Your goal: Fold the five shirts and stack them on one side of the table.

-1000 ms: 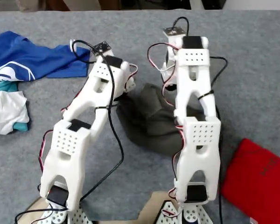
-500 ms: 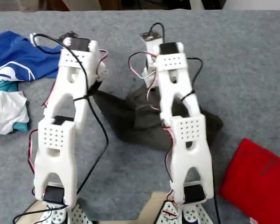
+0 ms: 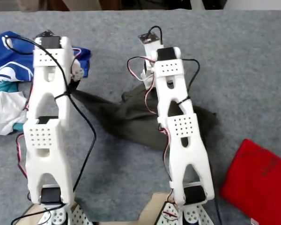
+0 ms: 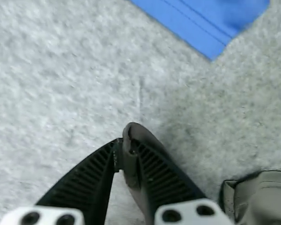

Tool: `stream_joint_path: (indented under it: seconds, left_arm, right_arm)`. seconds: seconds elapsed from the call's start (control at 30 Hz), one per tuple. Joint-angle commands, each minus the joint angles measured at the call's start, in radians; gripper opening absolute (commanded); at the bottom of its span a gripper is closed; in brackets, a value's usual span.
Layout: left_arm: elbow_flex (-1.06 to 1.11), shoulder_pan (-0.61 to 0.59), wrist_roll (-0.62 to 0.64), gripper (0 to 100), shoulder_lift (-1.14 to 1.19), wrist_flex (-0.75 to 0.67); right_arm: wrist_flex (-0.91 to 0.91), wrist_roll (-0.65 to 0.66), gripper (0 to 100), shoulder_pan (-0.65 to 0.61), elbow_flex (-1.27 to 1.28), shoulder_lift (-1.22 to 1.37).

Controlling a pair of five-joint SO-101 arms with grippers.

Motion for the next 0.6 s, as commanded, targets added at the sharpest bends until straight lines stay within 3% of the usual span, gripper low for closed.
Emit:
stream_joint_path:
  seconds: [0.0, 0.23, 0.57]
  left_arm:
    - [-0.041, -0.043, -0.066, 2, -0.027, 0.014]
    - [0.041, -0.12, -0.269, 2, -0.027, 0.014]
    - [0.267, -0.163, -0.483, 2, -0.065, 0.014]
  right_arm:
    - [0.058, -0.011, 0.5, 0.027, -0.13, -0.016]
    - [0.06, -0.011, 0.4, 0.125, -0.099, -0.143]
    - [0.06, -0.011, 0.4, 0.193, 0.288, -0.507]
